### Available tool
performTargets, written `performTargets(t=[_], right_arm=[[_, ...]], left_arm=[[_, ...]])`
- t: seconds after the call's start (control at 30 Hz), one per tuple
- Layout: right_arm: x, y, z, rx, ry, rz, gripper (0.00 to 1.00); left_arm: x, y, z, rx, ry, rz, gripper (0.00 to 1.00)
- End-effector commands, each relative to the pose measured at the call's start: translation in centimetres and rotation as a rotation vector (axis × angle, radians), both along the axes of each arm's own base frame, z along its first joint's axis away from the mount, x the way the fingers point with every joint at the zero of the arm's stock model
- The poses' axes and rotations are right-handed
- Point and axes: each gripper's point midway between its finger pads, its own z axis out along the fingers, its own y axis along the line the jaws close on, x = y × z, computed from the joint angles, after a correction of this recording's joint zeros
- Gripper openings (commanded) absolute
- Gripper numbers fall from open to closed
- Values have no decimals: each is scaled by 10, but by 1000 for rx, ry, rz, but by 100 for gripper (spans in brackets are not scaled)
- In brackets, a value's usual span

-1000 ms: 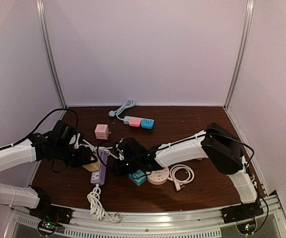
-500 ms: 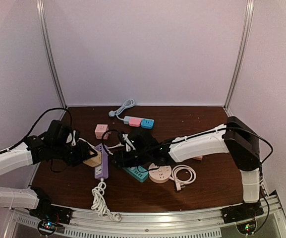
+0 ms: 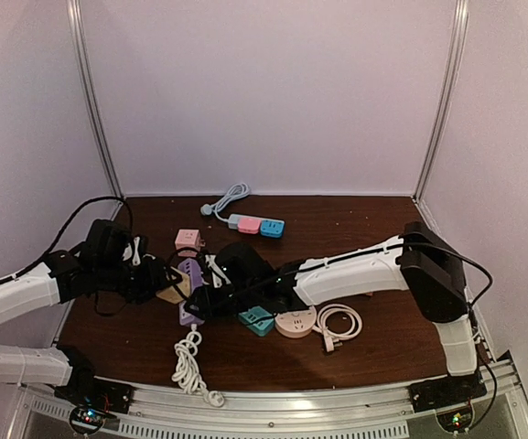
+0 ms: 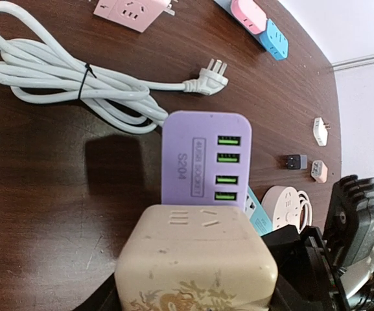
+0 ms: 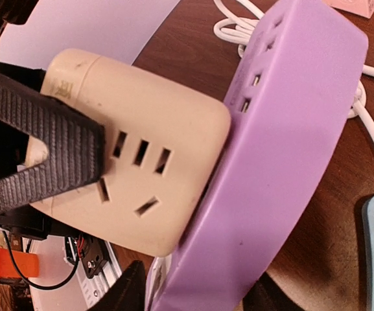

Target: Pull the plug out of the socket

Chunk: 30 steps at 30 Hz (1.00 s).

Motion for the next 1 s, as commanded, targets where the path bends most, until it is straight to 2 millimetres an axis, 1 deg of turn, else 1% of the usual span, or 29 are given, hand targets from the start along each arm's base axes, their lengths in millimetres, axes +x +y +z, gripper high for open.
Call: performTargets(t=[0.0,0.07,0.17,0.23,0.37,0.5,0.57,0.63,0.7,0.73,0.83,0.87,0.93,0.97], right_arm=[[0,4,-15,-35,35,-4,37],[1,3,-21,-43,54,-11,23],[5,0,-28,-51,91,-32,7],[9,-2,-29,-52,101,-46,1],[15,-6,-27,-60,95,-72,0],[18,-6,-24,-56,96,-80,0],[18,-5,-21,-47,87,-71,0],[16,-2,-16,-35,72,-42,0],[12,1,-12,-32,59,-1,0],[10,0,-10,-30,49,16,0],[1,0,-9,-37,23,89,0],[-2,-1,-12,-53,18,116,0],[-8,-2,-15,-71,7,164,0],[-10,-2,-16,-79,1,187,0]], left_arm=[[15,-8,42,-102,-146,10,14],[16,-5,54,-108,-191,22,14],[16,-3,73,-134,-256,23,15],[15,0,85,-147,-297,33,15],[15,5,98,-139,-341,43,15],[15,5,107,-119,-377,26,14],[14,6,107,-105,-380,25,14],[15,12,106,-81,-380,47,14],[16,22,108,-44,-387,88,15],[18,32,107,-2,-385,126,16],[19,59,96,133,-309,214,19],[21,66,94,166,-287,231,20],[27,77,88,205,-247,252,19],[30,77,87,212,-236,240,19]])
